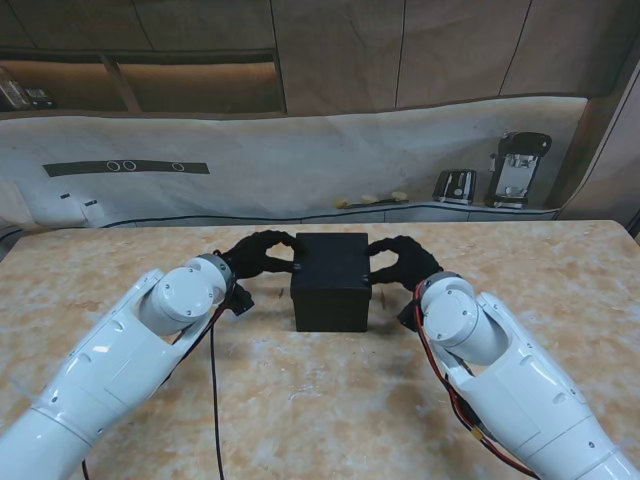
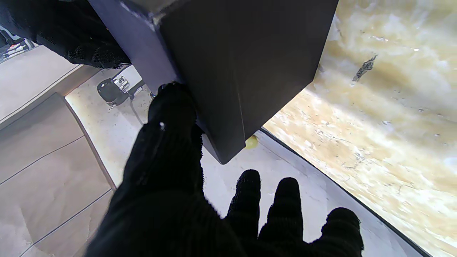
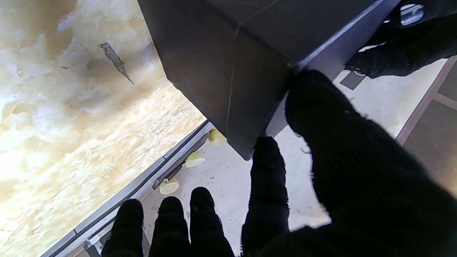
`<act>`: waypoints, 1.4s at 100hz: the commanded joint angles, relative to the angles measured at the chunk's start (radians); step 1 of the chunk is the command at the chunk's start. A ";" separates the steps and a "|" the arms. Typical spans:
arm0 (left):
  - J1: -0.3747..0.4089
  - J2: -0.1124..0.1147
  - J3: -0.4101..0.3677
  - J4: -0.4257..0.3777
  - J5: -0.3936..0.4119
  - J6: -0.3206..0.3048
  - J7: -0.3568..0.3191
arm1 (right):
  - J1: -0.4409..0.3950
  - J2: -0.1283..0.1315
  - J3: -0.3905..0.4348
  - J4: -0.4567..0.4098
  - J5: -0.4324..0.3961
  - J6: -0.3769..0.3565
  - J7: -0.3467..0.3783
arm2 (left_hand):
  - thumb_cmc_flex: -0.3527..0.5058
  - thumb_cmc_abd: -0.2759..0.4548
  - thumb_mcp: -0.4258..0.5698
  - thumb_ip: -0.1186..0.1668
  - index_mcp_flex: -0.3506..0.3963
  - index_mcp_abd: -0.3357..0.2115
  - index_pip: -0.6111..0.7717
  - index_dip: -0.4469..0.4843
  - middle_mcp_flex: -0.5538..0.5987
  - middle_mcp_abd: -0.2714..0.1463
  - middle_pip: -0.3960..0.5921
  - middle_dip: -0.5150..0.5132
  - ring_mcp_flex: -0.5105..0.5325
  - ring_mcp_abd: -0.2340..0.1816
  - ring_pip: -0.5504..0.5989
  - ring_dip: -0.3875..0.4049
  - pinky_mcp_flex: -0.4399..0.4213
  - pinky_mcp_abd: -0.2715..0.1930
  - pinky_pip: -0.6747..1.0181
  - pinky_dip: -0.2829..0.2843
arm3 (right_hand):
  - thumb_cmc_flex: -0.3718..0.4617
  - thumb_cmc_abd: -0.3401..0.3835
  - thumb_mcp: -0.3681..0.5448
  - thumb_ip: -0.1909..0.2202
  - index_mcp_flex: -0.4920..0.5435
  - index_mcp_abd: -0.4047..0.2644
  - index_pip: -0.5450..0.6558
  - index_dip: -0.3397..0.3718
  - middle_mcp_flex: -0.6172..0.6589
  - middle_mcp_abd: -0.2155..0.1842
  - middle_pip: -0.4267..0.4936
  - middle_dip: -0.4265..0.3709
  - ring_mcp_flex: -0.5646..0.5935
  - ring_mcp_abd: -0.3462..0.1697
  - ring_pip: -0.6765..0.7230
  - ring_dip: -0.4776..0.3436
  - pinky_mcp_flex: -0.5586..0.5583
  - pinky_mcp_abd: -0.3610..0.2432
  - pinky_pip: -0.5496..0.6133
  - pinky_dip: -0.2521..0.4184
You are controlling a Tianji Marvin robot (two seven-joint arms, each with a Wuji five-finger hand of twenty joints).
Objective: Pack mini donuts into a plastic bag, tie the opening and put the bag into the gift box
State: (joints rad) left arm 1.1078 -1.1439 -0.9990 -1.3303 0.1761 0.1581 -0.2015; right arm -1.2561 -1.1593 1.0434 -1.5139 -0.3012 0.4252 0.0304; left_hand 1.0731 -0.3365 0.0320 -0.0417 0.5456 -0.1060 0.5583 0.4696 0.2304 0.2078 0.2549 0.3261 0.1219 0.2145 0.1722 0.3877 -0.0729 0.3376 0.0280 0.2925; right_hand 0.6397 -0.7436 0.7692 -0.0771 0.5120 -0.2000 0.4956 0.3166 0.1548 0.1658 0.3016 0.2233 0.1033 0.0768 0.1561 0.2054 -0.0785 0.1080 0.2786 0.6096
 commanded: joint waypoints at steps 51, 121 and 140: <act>0.067 -0.003 -0.056 -0.053 0.016 -0.010 0.026 | -0.037 -0.003 0.031 -0.038 -0.018 -0.017 0.012 | -0.022 0.018 0.032 0.024 -0.001 0.134 -0.001 0.008 -0.004 -0.011 0.005 -0.004 -0.014 -0.022 -0.008 -0.003 -0.007 -0.027 -0.008 -0.013 | 0.017 -0.037 0.000 -0.002 0.016 0.081 0.028 -0.001 0.018 -0.021 0.000 -0.040 -0.001 -0.016 -0.002 0.019 -0.013 -0.010 -0.016 -0.002; 0.409 0.026 -0.298 -0.444 0.105 -0.079 0.082 | -0.296 0.026 0.217 -0.307 -0.058 -0.305 -0.004 | -0.117 0.050 -0.044 0.021 -0.174 0.267 -0.172 -0.089 0.064 -0.057 0.010 -0.015 0.070 -0.019 0.007 -0.013 0.063 -0.047 0.064 0.070 | -0.095 0.054 -0.123 0.023 -0.119 0.211 -0.054 -0.100 0.081 -0.011 0.105 0.002 0.072 -0.022 0.133 0.027 0.139 0.022 0.025 -0.021; 0.513 0.038 -0.348 -0.505 0.141 -0.169 0.071 | -0.392 0.040 0.269 -0.344 -0.121 -0.427 -0.002 | -0.195 0.064 -0.052 0.018 -0.183 0.320 -0.227 -0.117 0.078 -0.040 0.006 -0.018 0.104 -0.012 0.024 -0.021 0.120 -0.070 0.066 0.063 | -0.140 0.083 -0.157 0.012 -0.091 0.223 -0.029 -0.124 0.137 -0.013 0.098 0.002 0.134 -0.016 0.130 0.016 0.185 0.035 0.041 -0.052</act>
State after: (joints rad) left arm 1.5852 -1.1138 -1.3405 -1.8130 0.2977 0.0030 -0.1146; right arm -1.6093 -1.1279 1.3085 -1.8442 -0.4085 -0.0011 0.0131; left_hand 0.9077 -0.2982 -0.0013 -0.0419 0.3864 0.2097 0.3716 0.3684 0.2917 0.1729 0.2683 0.3160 0.2006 0.2164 0.1864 0.3829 0.0361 0.3031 0.0959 0.3411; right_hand 0.5219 -0.6712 0.6309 -0.0875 0.4216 0.0082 0.4598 0.2050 0.2705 0.1668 0.4107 0.2176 0.2207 0.0768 0.2859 0.2312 0.0982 0.1396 0.3078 0.5744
